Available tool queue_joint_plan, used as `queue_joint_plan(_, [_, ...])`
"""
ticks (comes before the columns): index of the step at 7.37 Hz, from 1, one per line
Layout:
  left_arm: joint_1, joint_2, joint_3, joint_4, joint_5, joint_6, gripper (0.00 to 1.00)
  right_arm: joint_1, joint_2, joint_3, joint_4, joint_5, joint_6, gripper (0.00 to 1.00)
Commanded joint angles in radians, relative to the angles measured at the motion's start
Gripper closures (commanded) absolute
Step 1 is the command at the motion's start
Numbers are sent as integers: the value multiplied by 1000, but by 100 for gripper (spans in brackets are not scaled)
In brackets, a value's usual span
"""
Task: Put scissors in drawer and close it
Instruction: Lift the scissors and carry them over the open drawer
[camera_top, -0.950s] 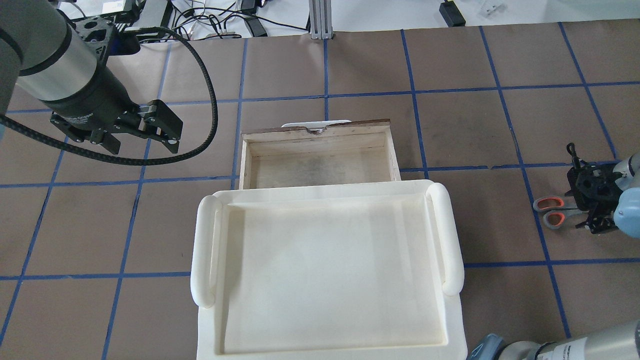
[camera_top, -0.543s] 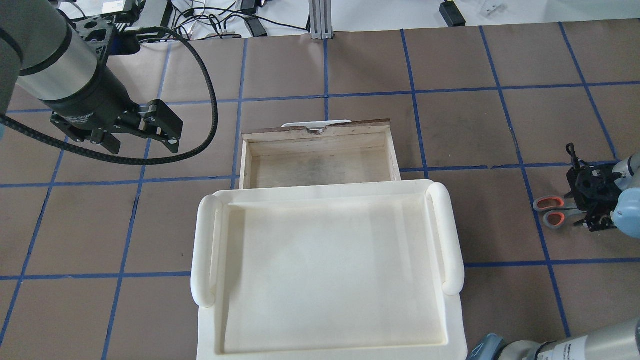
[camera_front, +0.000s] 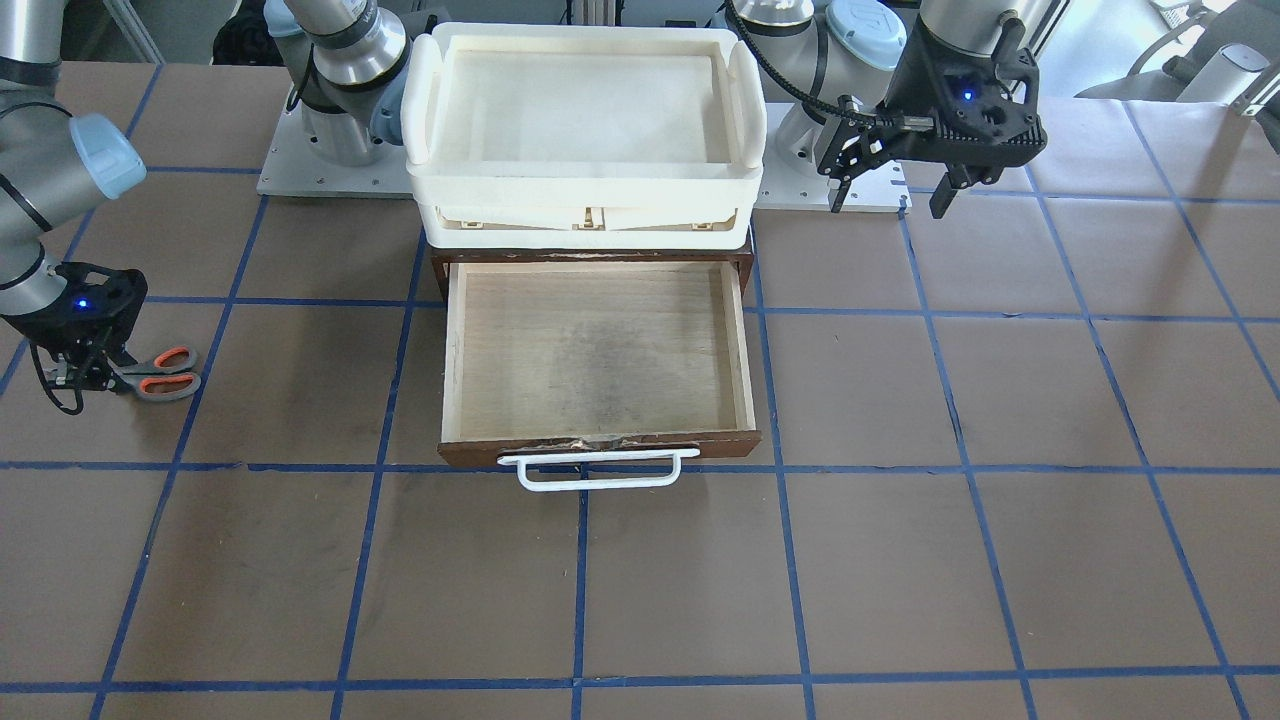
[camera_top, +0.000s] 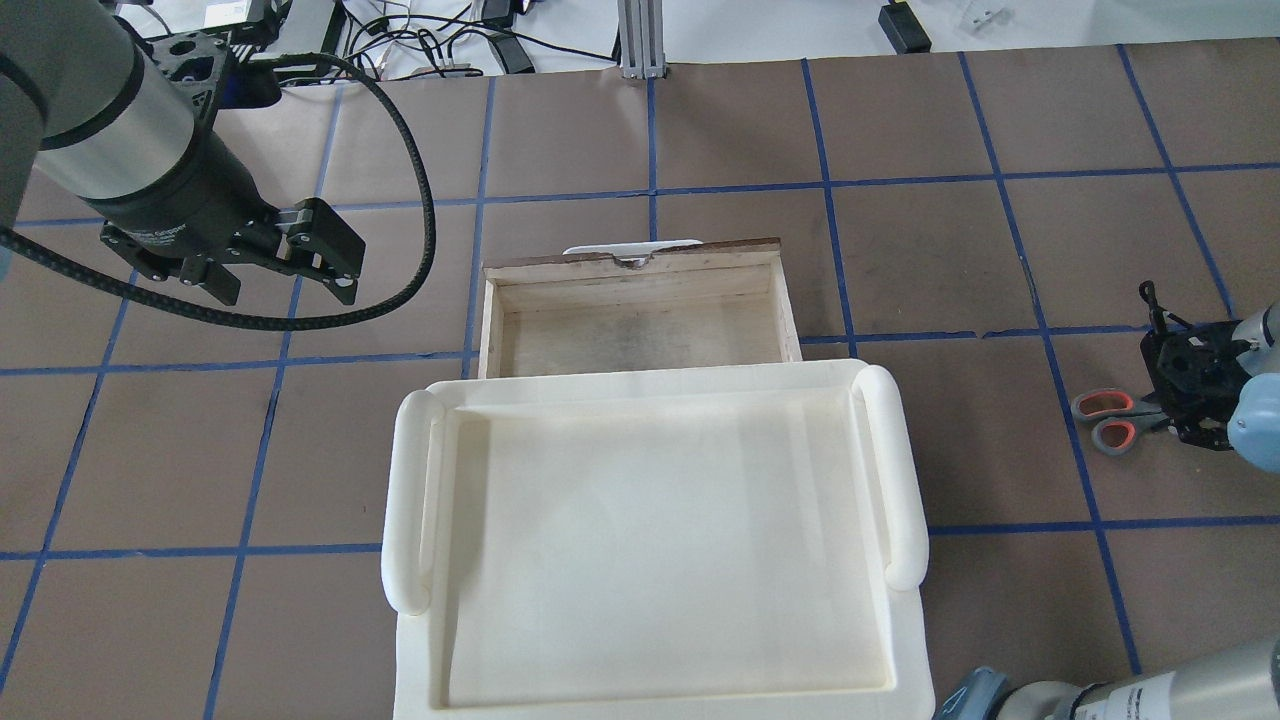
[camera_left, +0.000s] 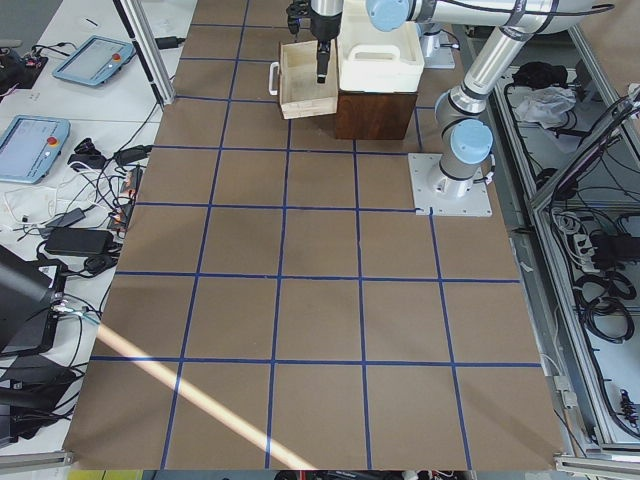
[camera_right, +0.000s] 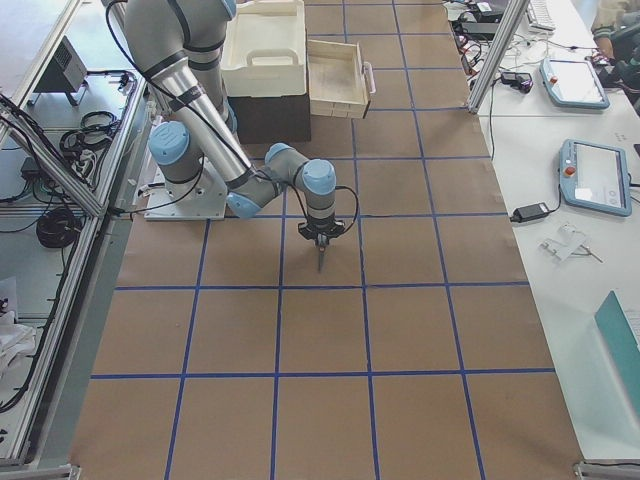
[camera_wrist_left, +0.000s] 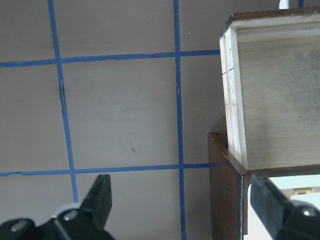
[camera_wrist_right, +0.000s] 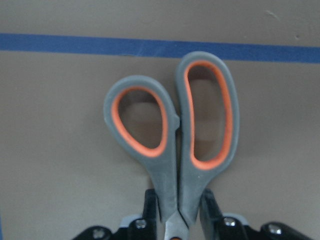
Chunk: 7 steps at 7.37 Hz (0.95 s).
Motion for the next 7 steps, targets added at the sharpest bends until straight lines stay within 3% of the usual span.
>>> queue_joint_plan(1, [0,3,-1,0,-6,-11,0,18,-28,-61,50,6,10,100])
queue_joint_plan(4, [0,-1,0,-3,-6,-9,0,133,-135,-237,390,14,120,100])
queue_joint_plan(7, [0,-1,-2,-8,3,-8,0,358,-203,-418,692,0,356,100])
